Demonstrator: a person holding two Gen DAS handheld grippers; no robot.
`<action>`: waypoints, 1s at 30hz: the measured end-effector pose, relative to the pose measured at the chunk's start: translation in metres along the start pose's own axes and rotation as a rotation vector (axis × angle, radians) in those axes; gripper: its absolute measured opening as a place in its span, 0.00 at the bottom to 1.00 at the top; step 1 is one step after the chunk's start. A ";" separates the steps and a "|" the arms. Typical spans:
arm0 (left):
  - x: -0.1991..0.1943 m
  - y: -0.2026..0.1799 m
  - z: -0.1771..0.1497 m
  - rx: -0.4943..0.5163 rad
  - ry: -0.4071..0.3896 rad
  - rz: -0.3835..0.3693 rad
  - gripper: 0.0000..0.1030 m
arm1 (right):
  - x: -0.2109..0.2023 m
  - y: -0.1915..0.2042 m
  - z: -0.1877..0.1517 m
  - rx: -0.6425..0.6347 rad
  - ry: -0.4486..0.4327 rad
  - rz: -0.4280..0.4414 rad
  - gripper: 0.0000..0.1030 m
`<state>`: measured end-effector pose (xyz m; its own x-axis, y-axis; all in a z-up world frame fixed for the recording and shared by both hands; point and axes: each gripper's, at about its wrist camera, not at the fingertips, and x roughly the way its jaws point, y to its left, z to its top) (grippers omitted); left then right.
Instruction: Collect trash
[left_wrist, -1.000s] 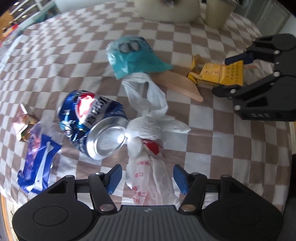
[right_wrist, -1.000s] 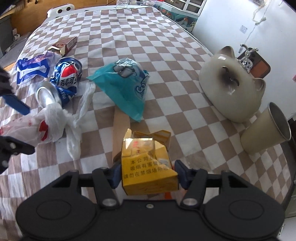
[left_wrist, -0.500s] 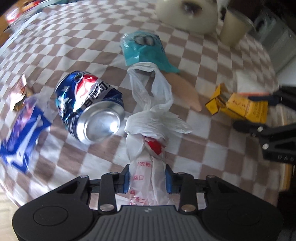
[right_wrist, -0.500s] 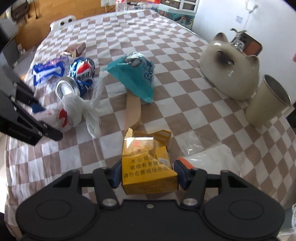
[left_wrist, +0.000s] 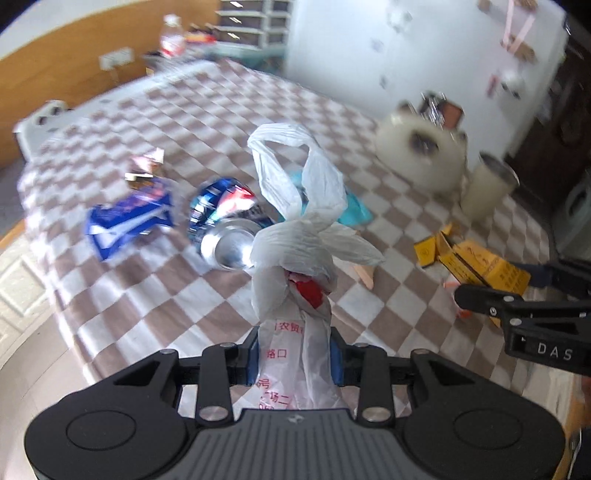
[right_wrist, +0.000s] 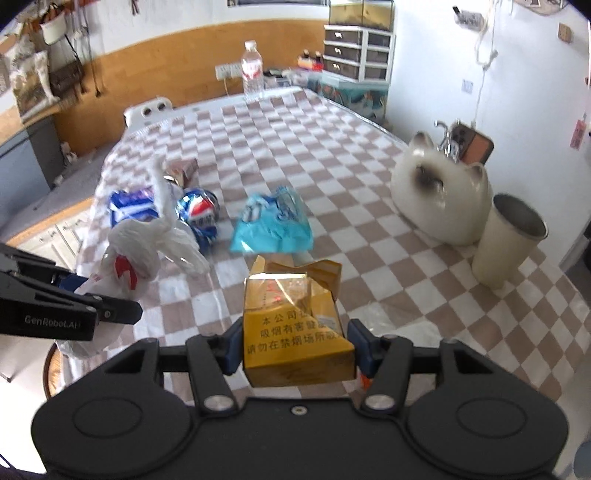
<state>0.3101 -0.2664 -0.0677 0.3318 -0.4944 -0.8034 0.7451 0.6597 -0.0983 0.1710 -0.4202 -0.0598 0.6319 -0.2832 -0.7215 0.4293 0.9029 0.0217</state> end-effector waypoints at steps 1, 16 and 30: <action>-0.006 0.000 -0.003 -0.021 -0.016 0.013 0.36 | -0.004 -0.001 0.000 -0.001 -0.011 0.007 0.56; -0.093 -0.015 -0.051 -0.252 -0.195 0.198 0.36 | -0.064 -0.002 -0.004 -0.076 -0.157 0.124 0.57; -0.140 0.006 -0.091 -0.395 -0.263 0.321 0.36 | -0.077 0.034 -0.007 -0.149 -0.200 0.211 0.57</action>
<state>0.2157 -0.1419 -0.0088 0.6765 -0.3251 -0.6608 0.3271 0.9366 -0.1259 0.1324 -0.3653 -0.0087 0.8173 -0.1296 -0.5615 0.1856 0.9817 0.0435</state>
